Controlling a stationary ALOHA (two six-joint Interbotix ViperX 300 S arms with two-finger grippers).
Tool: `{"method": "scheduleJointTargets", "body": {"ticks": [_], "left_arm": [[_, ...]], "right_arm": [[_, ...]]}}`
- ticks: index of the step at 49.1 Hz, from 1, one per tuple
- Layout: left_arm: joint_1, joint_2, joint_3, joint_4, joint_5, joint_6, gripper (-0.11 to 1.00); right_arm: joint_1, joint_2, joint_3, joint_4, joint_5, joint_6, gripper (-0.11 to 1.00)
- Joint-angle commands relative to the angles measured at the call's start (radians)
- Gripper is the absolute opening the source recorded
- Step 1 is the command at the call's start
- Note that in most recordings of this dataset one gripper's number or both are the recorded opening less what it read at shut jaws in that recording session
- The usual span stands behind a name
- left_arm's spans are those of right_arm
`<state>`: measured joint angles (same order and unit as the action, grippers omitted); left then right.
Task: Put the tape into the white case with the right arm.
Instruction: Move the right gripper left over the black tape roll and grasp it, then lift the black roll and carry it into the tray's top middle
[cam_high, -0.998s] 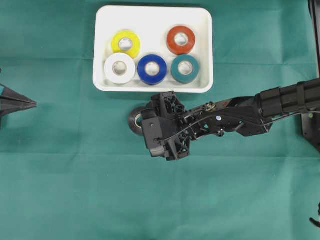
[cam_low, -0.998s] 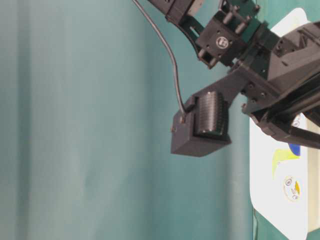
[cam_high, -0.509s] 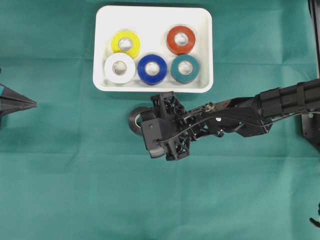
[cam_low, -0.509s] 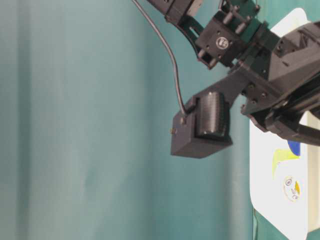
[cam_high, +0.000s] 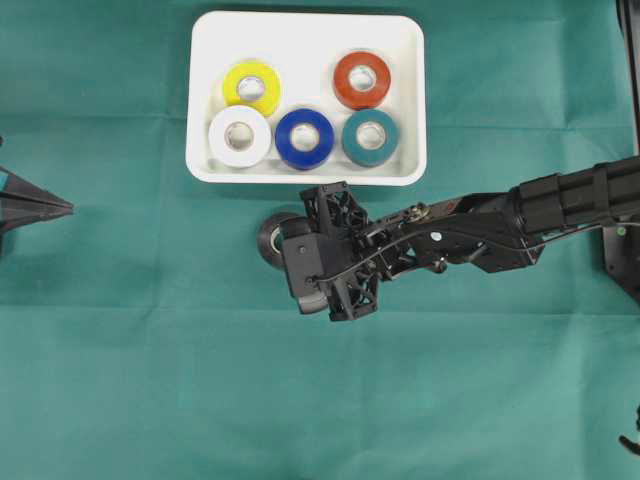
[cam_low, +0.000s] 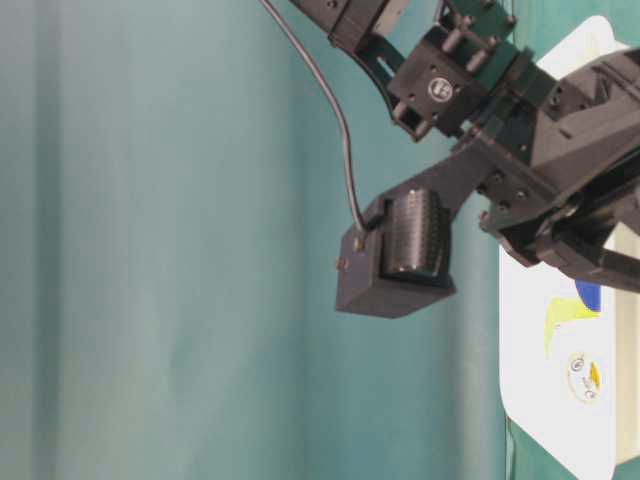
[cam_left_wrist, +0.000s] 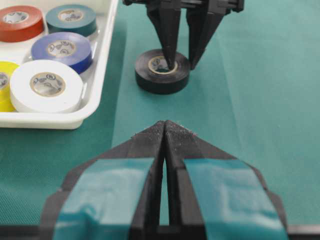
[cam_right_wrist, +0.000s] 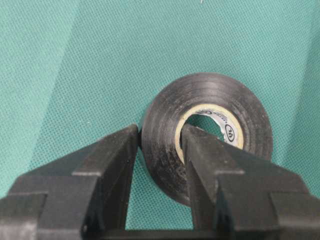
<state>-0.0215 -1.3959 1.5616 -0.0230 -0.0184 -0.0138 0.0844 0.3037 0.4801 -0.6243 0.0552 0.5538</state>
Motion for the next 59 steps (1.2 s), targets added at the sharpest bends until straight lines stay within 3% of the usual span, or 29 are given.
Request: {"method": "scheduleJointTargets", "body": {"ticks": [1,14,31,41,59], "left_arm": [[0.002,0.009,-0.011,0.000,-0.005,0.002,0.00],[0.002,0.009,-0.011,0.000,-0.005,0.002,0.00],[0.003,0.009,-0.011,0.000,-0.005,0.002,0.00],[0.003,0.009,-0.011,0.000,-0.005,0.002,0.00],[0.002,0.009,-0.011,0.000,-0.005,0.002,0.00]], "right_arm": [[0.011,-0.052,-0.020,0.000,0.000,0.002,0.01],[0.020,-0.156,-0.021,0.002,0.067,0.003,0.01],[0.008,-0.169,-0.020,0.002,0.089,0.003,0.01],[-0.063,-0.175,-0.021,0.002,0.094,0.002,0.01],[-0.259,-0.179,-0.025,0.002,0.055,-0.005,0.01]]}}
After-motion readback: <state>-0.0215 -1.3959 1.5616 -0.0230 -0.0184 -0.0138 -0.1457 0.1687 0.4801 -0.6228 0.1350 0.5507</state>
